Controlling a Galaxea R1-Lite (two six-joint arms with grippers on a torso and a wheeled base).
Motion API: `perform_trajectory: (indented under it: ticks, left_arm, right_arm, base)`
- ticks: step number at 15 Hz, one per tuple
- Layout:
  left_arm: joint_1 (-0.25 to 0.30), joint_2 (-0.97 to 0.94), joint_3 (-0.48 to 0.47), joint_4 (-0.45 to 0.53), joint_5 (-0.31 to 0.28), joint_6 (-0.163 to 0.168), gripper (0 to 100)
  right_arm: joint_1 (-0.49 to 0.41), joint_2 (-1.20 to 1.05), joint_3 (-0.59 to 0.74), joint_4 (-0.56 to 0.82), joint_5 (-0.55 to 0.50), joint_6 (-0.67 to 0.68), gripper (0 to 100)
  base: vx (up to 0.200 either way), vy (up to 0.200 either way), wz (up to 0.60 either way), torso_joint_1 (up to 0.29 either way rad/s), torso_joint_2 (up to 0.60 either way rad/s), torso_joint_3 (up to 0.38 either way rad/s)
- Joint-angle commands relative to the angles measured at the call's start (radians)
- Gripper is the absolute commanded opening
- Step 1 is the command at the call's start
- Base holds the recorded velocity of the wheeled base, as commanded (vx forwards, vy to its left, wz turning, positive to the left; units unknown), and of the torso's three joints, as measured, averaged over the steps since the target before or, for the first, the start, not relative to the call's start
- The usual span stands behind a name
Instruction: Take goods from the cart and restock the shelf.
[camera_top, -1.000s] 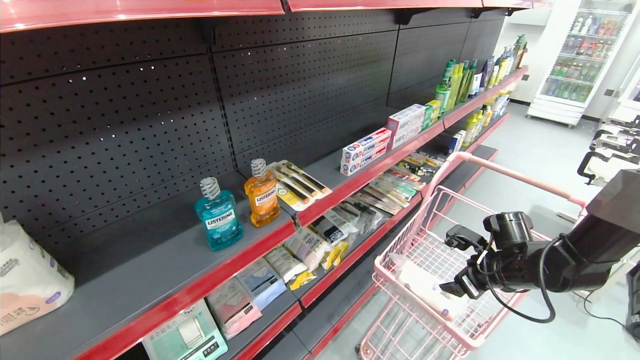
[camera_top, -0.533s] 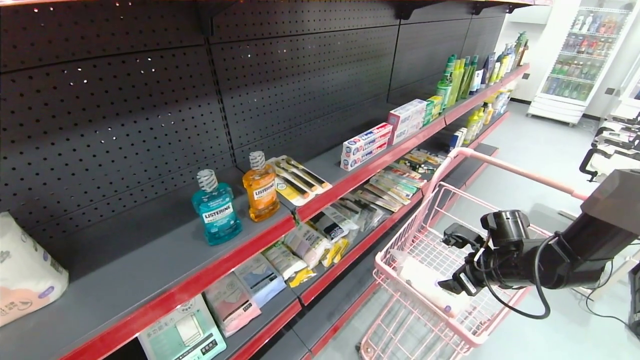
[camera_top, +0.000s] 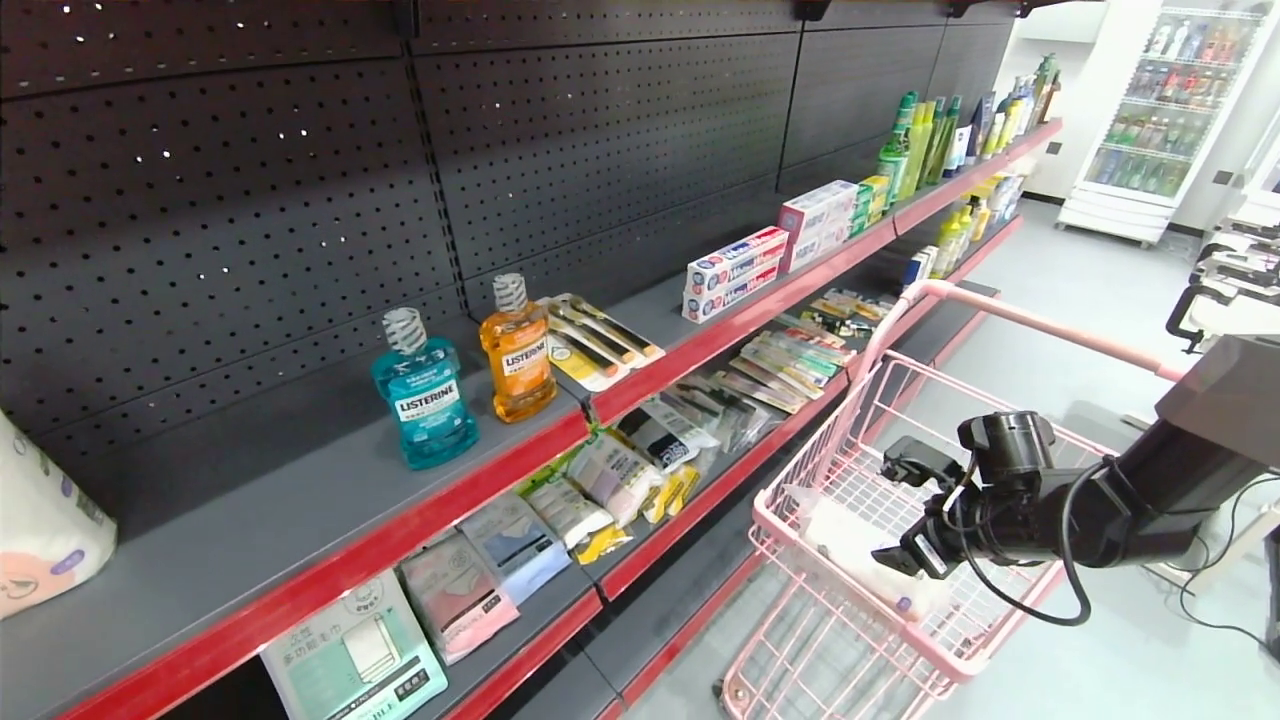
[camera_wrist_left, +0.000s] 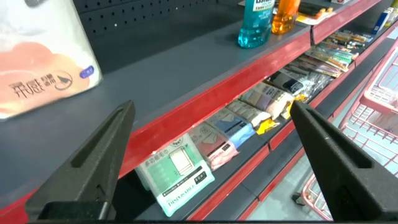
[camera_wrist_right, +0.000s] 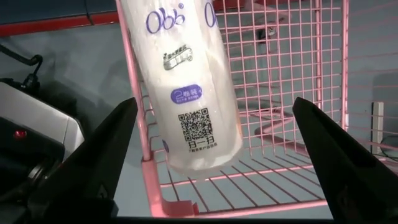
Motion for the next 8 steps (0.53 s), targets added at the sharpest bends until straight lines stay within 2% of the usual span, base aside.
perform_trajectory:
  ticks: [1,6,8]
  left_arm:
    - [0.001,0.0,0.0,0.0,0.0,0.0,100]
    - [0.001,0.0,0.0,-0.002,0.002,0.0,100]
    - [0.001,0.0,0.0,0.0,0.0,0.0,100]
  right_arm:
    - [0.001,-0.001,-0.006,0.0,0.001,-0.002,100]
    - [0.0,0.017,-0.035,0.0,0.007,0.0,100]
    - [0.0,0.034,-0.052,0.003,0.008,-0.002,100]
  base:
    - [0.0,0.0,0.0,-0.154,0.34,0.178]
    - [0.0,0.0,0.0,-0.157,0.34,0.187]
    - [0.0,0.0,0.0,-0.037,0.09,0.056]
